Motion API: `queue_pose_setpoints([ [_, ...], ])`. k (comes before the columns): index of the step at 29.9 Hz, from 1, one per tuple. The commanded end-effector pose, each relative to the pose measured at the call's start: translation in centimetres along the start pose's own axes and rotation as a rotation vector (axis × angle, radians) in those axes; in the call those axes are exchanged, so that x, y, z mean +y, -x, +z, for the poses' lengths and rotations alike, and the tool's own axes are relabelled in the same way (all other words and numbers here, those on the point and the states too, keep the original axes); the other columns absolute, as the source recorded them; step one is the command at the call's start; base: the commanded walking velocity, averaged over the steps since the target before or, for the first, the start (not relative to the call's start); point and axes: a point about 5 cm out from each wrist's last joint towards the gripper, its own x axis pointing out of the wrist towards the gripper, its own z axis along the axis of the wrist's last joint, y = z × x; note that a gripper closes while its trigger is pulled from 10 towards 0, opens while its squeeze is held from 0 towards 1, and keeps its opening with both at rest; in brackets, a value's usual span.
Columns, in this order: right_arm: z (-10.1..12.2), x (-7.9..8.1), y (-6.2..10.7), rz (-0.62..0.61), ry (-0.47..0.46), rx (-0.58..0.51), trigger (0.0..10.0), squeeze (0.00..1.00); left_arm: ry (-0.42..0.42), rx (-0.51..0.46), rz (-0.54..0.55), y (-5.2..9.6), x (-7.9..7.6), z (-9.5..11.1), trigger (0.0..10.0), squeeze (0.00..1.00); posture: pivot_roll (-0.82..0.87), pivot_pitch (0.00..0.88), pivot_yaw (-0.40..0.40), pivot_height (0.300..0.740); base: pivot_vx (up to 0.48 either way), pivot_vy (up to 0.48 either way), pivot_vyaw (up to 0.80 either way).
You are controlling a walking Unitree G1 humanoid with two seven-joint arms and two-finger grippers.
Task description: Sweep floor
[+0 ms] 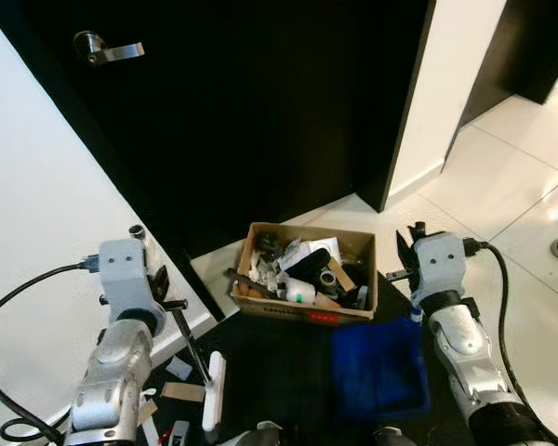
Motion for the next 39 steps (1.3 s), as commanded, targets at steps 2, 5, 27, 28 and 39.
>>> queue_pose_setpoints([
  [2, 0.2, 0.5, 0.3, -0.018, -0.026, -0.028, 10.0, 0.00, 0.006, 0.005, 0.026, 0.4, 0.9, 0.3, 10.0, 0.00, 0.05, 0.171, 0.086, 0.740, 0.000, 0.000, 0.00],
  [5, 0.0, 1.0, 0.6, -0.033, -0.059, -0.006, 10.0, 0.00, -0.015, 0.030, 0.060, 0.5, 2.0, 0.0, 10.0, 0.00, 0.06, 0.161, 0.086, 0.740, 0.000, 0.000, 0.00],
  [27, -0.5, 3.4, 0.4, -0.011, -0.351, 0.088, 10.0, 0.00, -0.161, 0.003, -0.043, 0.1, -2.3, 0.2, 10.0, 0.00, 0.05, 0.119, 0.101, 0.740, 0.000, 0.000, 0.00],
  [28, -0.6, 3.5, 0.5, -0.019, -0.382, 0.103, 10.0, 0.00, -0.150, 0.017, -0.040, 0.0, -2.4, 0.1, 10.0, 0.00, 0.05, 0.115, 0.101, 0.740, 0.000, 0.000, 0.00],
  [39, -1.1, 4.0, 1.2, 0.025, -0.383, 0.123, 10.0, 0.00, -0.179, 0.032, -0.035, -0.1, -2.2, -0.2, 10.0, 0.00, 0.05, 0.111, 0.098, 0.740, 0.000, 0.000, 0.00],
])
